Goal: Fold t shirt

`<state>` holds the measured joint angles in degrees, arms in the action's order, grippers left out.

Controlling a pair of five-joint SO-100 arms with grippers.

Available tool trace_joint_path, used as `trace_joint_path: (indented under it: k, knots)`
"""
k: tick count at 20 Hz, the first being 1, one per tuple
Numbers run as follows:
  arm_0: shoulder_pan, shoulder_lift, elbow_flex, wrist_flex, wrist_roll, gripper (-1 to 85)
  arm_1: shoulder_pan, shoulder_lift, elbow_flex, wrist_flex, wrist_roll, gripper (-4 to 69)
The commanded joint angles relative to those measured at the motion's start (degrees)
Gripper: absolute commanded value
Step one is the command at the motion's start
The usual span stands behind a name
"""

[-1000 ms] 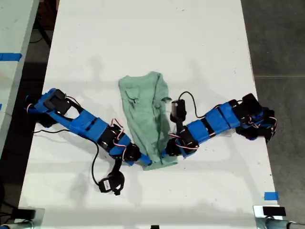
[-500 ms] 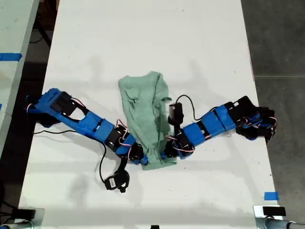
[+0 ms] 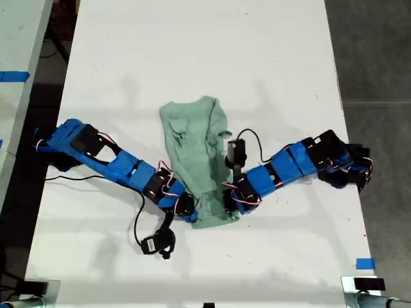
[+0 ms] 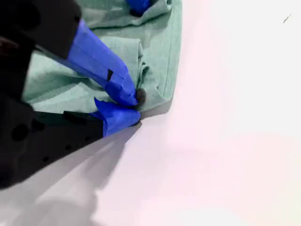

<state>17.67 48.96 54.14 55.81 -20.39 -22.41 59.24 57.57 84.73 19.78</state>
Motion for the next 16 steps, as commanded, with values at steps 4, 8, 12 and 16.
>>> trace_joint_path:
  k: [4, 8, 12, 16]
  knots:
    - [-0.4, 8.9, -1.8, 2.1, 3.3, -0.2, 1.7, 5.5, -6.9, 2.0, -7.4, 0.2]
    - [-6.1, 20.2, -0.7, 7.8, 7.7, -0.2, 11.0, 14.4, -6.6, 0.2, -21.5, 0.2]
    - [-17.0, 31.7, 1.5, 20.9, 12.8, -0.2, 24.4, 21.5, -6.4, -2.9, -36.7, 0.2]
    - [-29.7, 35.9, 5.4, 29.6, 18.1, -0.2, 35.9, 22.1, -2.3, -9.4, -46.6, 0.2]
